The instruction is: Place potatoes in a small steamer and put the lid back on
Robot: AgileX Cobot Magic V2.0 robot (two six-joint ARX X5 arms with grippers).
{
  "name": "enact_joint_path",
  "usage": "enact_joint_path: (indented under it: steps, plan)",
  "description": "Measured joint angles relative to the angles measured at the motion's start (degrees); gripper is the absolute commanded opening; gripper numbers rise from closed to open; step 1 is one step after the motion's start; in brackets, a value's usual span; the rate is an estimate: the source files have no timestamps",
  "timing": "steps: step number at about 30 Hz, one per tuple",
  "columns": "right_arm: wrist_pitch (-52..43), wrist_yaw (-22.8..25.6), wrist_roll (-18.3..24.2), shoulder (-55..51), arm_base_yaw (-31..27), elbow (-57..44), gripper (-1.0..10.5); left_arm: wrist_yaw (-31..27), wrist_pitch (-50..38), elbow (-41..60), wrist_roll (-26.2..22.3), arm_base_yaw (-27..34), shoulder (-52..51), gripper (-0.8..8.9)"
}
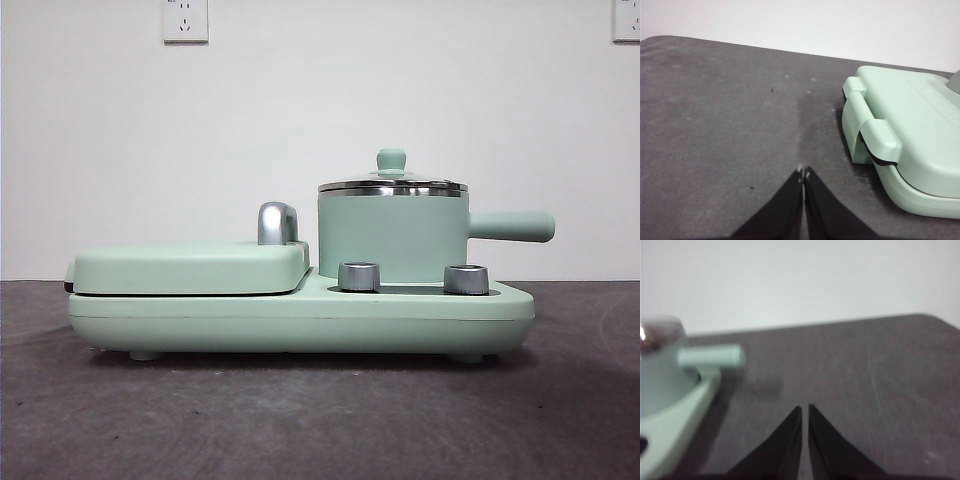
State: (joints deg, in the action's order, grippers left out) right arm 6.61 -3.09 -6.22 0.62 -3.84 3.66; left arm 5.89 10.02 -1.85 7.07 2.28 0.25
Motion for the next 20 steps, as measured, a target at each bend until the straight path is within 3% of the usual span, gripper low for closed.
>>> enact_joint_path:
  steps: [11, 20]
  plan:
    - [3.0, -1.3, 3.2, -0.2, 0.0, -2.7, 0.2, 0.0, 0.0, 0.0, 0.0, 0.0, 0.0, 0.06]
    - [2.9, -1.2, 3.5, -0.2, 0.0, -2.7, 0.2, 0.0, 0.0, 0.0, 0.0, 0.0, 0.0, 0.06]
